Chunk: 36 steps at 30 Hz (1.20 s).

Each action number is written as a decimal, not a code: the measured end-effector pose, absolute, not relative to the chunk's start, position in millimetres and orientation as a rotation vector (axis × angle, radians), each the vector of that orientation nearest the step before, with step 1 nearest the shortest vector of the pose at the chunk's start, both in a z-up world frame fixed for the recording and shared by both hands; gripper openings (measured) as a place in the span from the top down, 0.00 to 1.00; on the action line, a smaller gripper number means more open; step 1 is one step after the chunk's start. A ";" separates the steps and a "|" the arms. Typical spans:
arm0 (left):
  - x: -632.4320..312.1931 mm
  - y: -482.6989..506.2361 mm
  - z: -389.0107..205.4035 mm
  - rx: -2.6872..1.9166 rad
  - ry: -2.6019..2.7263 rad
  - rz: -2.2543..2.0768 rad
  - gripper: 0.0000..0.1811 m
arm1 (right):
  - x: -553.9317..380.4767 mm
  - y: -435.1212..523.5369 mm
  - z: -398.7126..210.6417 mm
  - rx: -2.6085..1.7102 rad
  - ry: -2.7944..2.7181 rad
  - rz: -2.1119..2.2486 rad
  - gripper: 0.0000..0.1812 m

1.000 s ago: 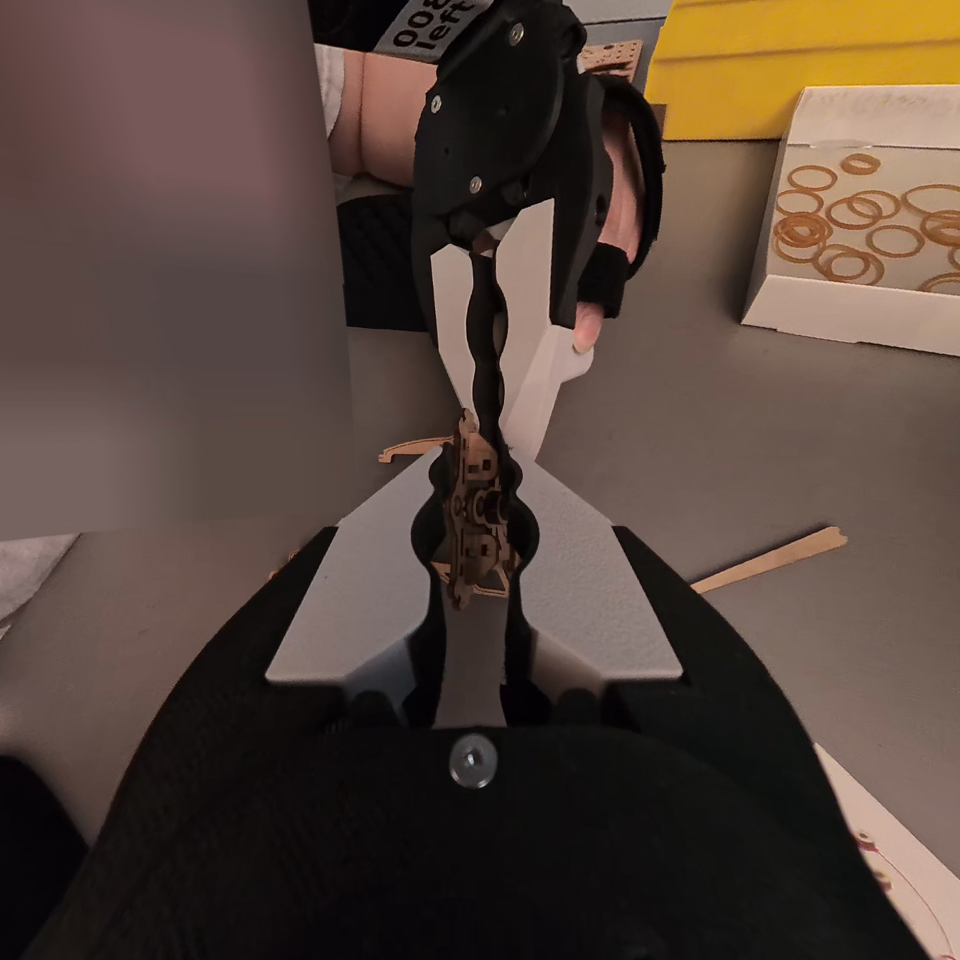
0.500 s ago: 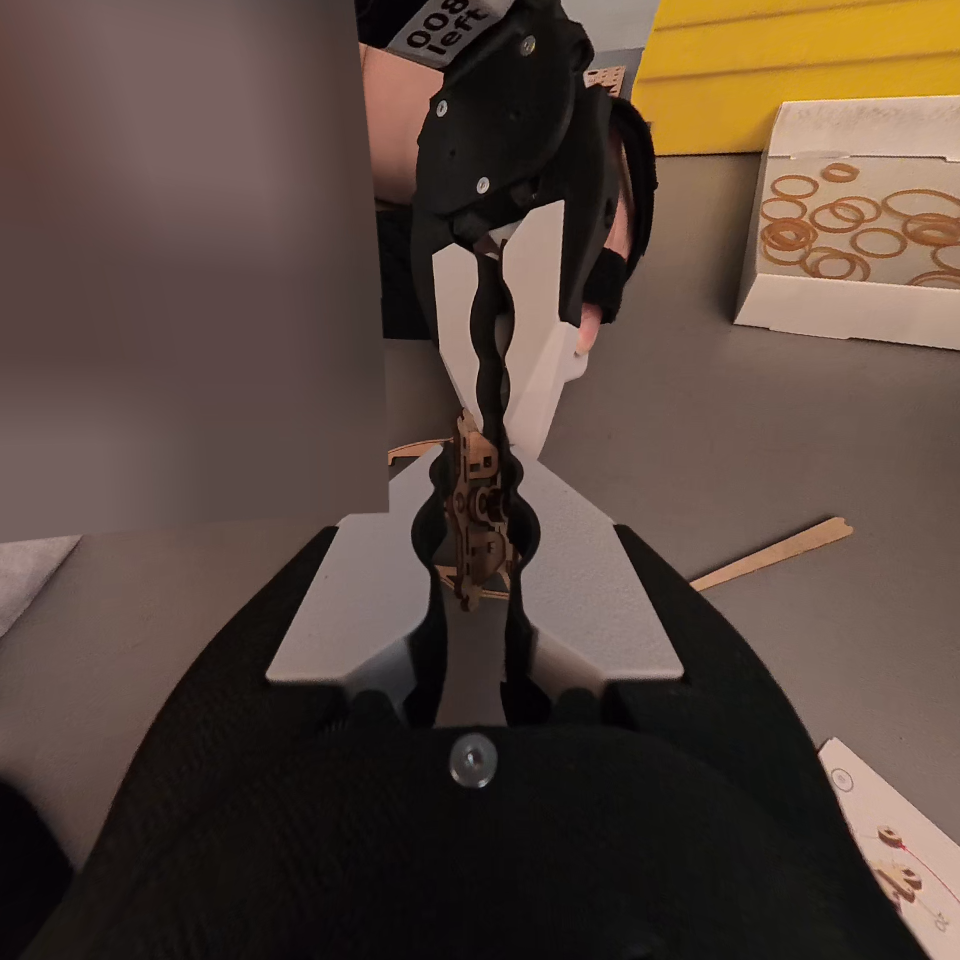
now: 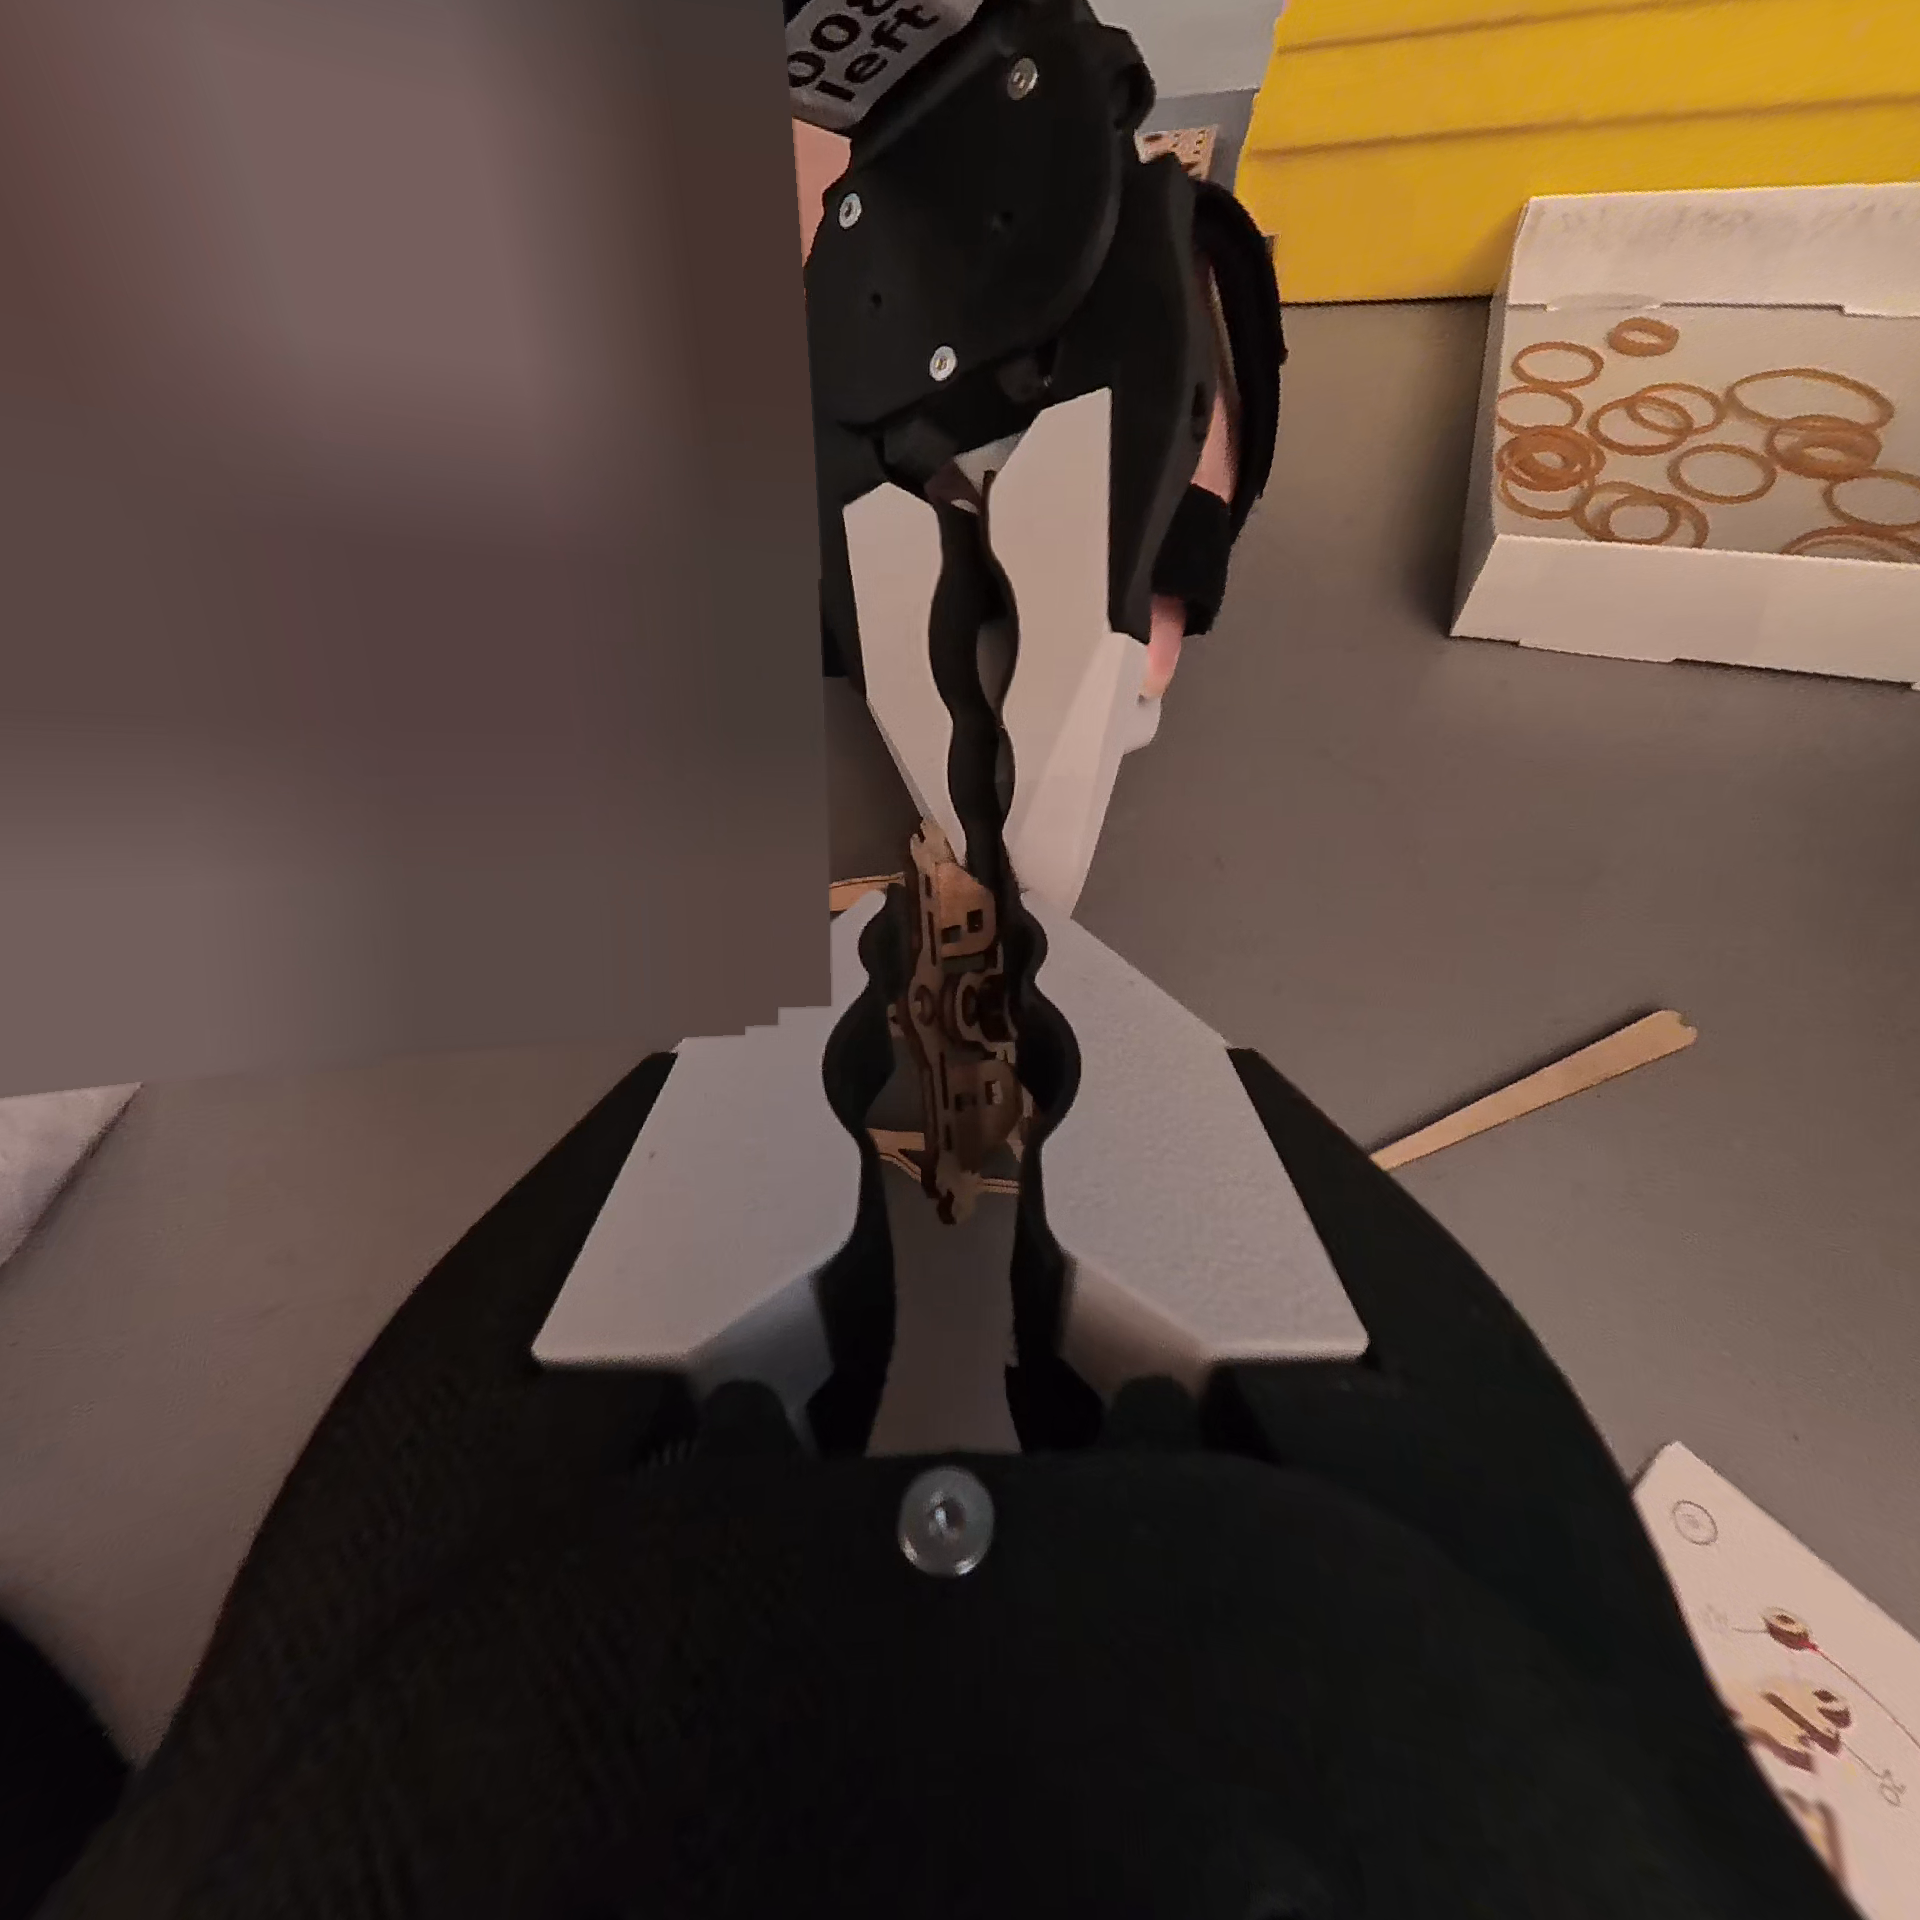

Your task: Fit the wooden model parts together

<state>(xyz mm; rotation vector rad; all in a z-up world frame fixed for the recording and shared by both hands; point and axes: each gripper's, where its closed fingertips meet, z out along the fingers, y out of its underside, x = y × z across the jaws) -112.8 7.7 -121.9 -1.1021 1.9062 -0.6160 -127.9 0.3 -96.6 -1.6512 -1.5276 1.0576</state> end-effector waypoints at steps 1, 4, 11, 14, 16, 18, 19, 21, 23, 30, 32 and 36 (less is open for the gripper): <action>-112.7 7.8 -121.9 -1.103 1.905 -0.617 1.00 | -127.9 0.4 -96.6 -1.633 -1.537 1.033 0.91; -112.8 9.4 -121.9 -1.114 1.897 -0.620 1.00 | -127.6 2.9 -95.9 -1.613 -1.532 0.995 0.91; -112.4 10.1 -121.8 -1.126 1.889 -0.635 1.00 | -127.3 4.2 -95.3 -1.590 -1.532 0.966 0.91; -112.3 10.2 -121.7 -1.132 1.886 -0.645 1.00 | -126.9 4.5 -95.1 -1.582 -1.533 0.955 0.92; -112.3 10.3 -121.5 -1.135 1.884 -0.646 1.00 | -126.2 5.1 -96.1 -1.576 -1.546 0.925 0.92; -112.5 11.1 -121.5 -1.142 1.880 -0.652 1.00 | -125.9 5.9 -98.0 -1.572 -1.557 0.895 0.91; -112.5 11.1 -121.5 -1.149 1.879 -0.661 1.00 | -126.1 5.5 -98.3 -1.566 -1.562 0.889 0.91; -112.7 12.9 -121.4 -1.155 1.873 -0.657 1.00 | -126.0 5.5 -98.1 -1.560 -1.565 0.879 0.88; -112.9 14.3 -121.4 -1.163 1.867 -0.658 1.00 | -126.4 5.9 -95.5 -1.540 -1.558 0.864 0.87; -113.6 19.2 -121.1 -1.200 1.845 -0.670 0.99 | -127.2 12.5 -94.6 -1.426 -1.603 0.569 0.88; -113.7 19.9 -121.1 -1.204 1.843 -0.670 1.00 | -127.0 14.3 -94.8 -1.427 -1.599 0.546 0.89; -113.7 21.2 -121.1 -1.195 1.842 -0.649 0.99 | -126.9 11.5 -91.3 -1.425 -1.585 0.605 0.96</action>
